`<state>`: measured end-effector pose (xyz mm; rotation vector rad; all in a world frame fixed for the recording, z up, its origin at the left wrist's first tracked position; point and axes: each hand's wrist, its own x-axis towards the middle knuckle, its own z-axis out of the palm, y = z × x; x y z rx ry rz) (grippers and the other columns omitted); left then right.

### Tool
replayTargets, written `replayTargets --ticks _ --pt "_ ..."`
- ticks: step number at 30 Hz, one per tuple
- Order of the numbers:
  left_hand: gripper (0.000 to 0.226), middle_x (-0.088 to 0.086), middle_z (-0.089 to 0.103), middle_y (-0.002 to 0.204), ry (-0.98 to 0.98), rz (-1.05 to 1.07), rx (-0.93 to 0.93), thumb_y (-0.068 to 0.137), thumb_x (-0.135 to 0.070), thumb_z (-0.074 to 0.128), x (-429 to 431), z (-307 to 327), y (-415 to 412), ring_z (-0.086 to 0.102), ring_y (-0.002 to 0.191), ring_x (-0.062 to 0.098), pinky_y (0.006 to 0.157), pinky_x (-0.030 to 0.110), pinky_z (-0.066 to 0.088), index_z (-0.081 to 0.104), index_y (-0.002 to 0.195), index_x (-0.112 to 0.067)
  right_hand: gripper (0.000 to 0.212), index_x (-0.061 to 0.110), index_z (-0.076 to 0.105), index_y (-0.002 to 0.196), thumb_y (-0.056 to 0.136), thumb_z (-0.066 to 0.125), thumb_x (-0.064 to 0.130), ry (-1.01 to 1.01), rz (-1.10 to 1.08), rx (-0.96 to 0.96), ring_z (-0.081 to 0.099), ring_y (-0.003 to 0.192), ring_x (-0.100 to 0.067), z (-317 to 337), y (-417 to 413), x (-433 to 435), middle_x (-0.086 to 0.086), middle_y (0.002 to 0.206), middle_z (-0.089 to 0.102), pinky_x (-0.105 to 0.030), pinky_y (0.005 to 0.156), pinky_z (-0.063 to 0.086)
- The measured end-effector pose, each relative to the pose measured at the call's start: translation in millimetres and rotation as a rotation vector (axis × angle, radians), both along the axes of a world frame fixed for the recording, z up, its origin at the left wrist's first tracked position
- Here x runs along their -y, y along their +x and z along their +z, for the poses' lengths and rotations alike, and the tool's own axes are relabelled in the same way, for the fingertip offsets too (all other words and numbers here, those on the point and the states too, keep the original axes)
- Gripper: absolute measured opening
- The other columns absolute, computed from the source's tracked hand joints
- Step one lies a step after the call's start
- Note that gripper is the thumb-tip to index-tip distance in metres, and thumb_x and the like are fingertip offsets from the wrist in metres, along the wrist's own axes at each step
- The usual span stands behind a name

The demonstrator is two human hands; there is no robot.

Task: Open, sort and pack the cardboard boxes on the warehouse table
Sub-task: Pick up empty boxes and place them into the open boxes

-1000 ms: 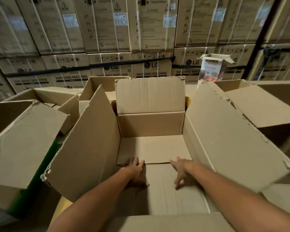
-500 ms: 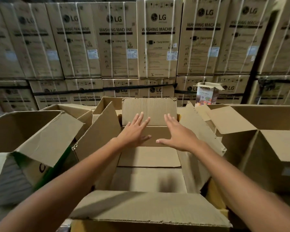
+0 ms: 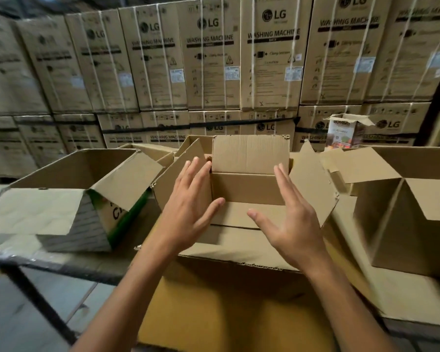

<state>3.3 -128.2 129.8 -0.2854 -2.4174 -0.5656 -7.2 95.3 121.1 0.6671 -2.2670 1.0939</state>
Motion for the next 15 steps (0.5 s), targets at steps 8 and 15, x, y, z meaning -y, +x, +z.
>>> replayTargets --ticks 8,15 --pt "0.062 0.005 0.040 0.153 0.185 0.140 -0.133 0.095 -0.045 0.053 47 -32 111 0.030 0.146 0.017 0.115 0.039 0.032 0.039 0.149 -0.017 0.081 0.030 0.032 0.154 0.084 0.062 0.056 -0.031 0.069 0.042 0.026 0.144 -0.002 -25 82 53 0.011 0.162 0.024 -0.002 0.106 0.016" --pt "0.062 0.002 0.044 0.151 0.322 0.289 0.025 0.092 -0.048 0.055 130 -105 248 0.037 0.142 0.015 0.112 0.037 0.036 0.050 0.144 -0.015 0.069 0.061 0.024 0.140 0.079 0.053 0.072 -0.105 0.162 0.227 0.041 0.140 -0.019 -81 182 140 0.030 0.153 0.020 -0.052 0.105 0.047"
